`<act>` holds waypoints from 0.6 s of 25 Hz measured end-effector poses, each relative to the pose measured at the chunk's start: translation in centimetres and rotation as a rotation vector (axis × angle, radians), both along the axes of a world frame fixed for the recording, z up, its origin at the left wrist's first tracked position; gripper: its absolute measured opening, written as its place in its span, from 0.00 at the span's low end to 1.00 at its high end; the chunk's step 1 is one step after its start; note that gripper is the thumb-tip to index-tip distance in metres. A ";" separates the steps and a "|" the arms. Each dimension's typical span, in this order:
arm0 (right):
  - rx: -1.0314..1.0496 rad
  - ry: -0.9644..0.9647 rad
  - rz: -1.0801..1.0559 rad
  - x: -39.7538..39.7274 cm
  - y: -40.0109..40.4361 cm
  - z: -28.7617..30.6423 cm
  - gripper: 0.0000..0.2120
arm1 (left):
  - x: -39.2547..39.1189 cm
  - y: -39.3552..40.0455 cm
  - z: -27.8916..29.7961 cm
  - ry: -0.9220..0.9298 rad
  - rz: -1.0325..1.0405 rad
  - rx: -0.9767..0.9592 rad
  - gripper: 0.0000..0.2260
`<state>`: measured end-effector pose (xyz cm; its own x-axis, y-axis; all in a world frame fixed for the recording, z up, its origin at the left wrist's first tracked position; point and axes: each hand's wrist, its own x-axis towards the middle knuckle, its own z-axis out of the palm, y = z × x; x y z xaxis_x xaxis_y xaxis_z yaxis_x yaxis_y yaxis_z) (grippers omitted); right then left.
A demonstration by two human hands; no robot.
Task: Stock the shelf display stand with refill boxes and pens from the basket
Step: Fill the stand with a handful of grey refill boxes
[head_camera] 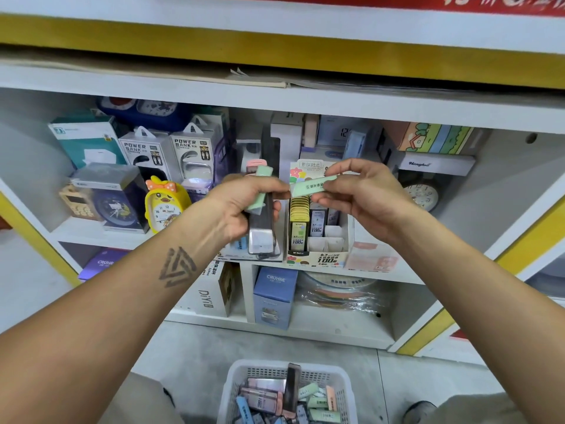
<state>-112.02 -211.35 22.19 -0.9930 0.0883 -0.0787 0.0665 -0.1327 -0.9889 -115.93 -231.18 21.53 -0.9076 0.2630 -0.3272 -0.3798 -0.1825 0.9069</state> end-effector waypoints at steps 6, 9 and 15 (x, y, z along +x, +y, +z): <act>0.461 0.163 0.135 0.0 -1.5 -0.9 0.08 | 0.0 -0.4 0.2 0.133 0.102 -0.083 0.11; 0.985 0.348 0.173 -0.6 -3.0 -1.2 0.10 | 0.0 -1.8 0.3 0.174 0.074 -0.162 0.12; 0.922 0.315 0.263 -2.1 -6.2 -2.2 0.18 | -0.4 -5.4 0.4 0.052 0.105 -0.106 0.05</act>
<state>-114.07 -217.53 19.99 -0.9534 -0.2426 0.1795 -0.2987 0.6738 -0.6758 -116.35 -236.54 21.89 -0.9449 0.1322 -0.2995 -0.3153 -0.1211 0.9412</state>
